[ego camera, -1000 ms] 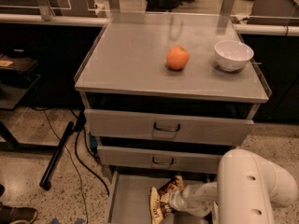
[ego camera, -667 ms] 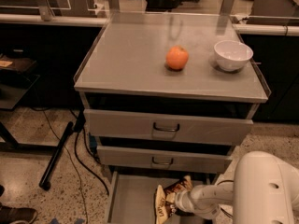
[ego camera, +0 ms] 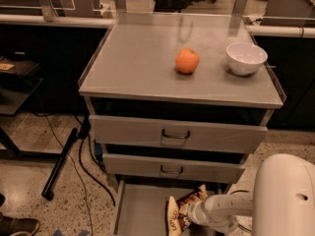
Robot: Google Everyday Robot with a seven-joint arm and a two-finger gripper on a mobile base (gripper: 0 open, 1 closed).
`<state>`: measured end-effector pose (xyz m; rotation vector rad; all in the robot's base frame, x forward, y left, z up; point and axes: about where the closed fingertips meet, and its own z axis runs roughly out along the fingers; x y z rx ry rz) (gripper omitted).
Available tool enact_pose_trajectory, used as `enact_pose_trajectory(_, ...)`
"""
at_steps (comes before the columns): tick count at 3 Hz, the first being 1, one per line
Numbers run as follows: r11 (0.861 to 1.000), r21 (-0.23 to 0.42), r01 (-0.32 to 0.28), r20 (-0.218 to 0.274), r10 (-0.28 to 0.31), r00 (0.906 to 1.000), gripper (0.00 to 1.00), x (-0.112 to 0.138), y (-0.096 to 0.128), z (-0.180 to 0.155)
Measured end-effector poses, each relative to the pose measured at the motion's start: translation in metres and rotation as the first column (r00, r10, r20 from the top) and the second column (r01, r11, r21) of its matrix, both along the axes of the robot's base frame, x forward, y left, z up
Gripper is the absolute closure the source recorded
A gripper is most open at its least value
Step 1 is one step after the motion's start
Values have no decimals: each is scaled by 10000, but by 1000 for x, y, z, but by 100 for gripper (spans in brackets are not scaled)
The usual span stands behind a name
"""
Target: Pick brown chip bag from bottom drawer and place on counter
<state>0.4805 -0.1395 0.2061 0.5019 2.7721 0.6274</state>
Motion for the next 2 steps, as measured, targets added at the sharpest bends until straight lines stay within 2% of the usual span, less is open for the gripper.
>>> enact_pose_trajectory(1,9999,-101,-139,-111,138,9998,100,-5,2,3)
enact_pose_trajectory(2,9998,-189,-113,-88,111,9999,100,-21,-6,25)
